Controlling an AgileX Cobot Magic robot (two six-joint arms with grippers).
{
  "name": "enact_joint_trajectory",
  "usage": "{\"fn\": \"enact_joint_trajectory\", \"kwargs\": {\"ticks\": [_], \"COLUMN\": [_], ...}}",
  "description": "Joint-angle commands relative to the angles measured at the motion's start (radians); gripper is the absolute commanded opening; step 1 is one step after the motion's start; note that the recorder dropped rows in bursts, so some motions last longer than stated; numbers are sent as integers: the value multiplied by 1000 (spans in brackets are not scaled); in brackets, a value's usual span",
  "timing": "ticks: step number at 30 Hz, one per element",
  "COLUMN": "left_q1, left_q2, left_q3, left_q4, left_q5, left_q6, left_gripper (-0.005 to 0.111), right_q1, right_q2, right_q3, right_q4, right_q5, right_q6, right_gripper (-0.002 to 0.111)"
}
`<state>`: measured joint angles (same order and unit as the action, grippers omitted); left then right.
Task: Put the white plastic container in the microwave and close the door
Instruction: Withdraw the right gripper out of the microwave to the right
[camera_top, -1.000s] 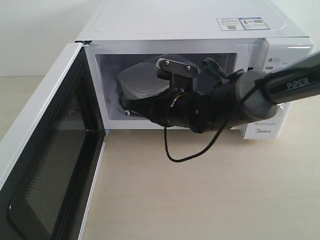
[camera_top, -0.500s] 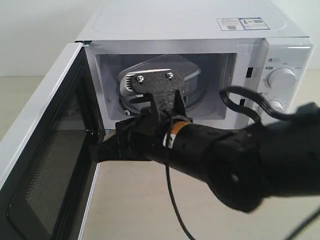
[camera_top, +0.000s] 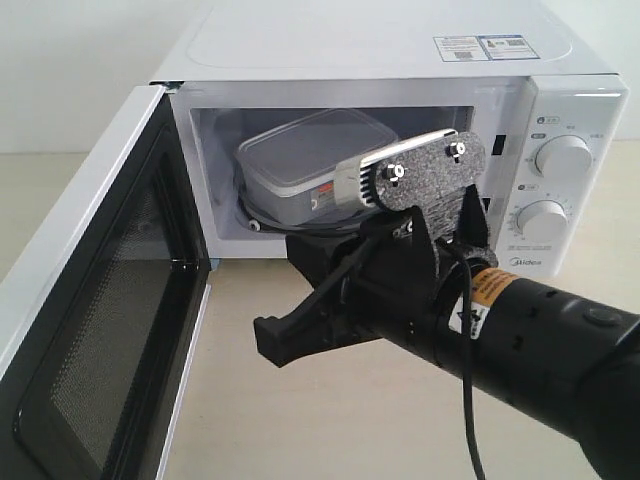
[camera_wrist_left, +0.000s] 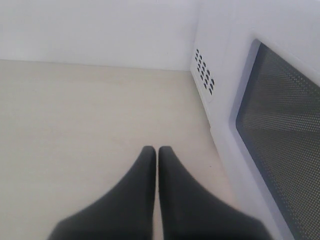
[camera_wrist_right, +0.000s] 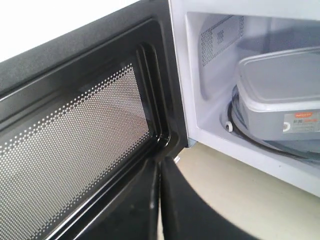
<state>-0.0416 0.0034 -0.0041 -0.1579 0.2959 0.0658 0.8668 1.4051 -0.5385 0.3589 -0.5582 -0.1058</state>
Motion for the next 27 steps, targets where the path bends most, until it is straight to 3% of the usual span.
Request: {"fn": "enact_joint_trajectory", "kwargs": {"ticks": [1,20,27], "left_q1": [2,2,2], "left_q2": [-3,-3,-3], "left_q3": [4,4,4], "left_q4": [-11,-11,-11], "left_q5": [1,1,1], "left_q6": [-7,-7,-7], "left_gripper": [4,4,4], "right_q1": [1,-1,-14], "right_q2": [-9,-94,-205], "right_q3": [4,4,4], "right_q4": [-1,55,57], "right_q5": [-19,35,120], "right_q6": [-1,-30,-180], "right_gripper": [0,0,0]}}
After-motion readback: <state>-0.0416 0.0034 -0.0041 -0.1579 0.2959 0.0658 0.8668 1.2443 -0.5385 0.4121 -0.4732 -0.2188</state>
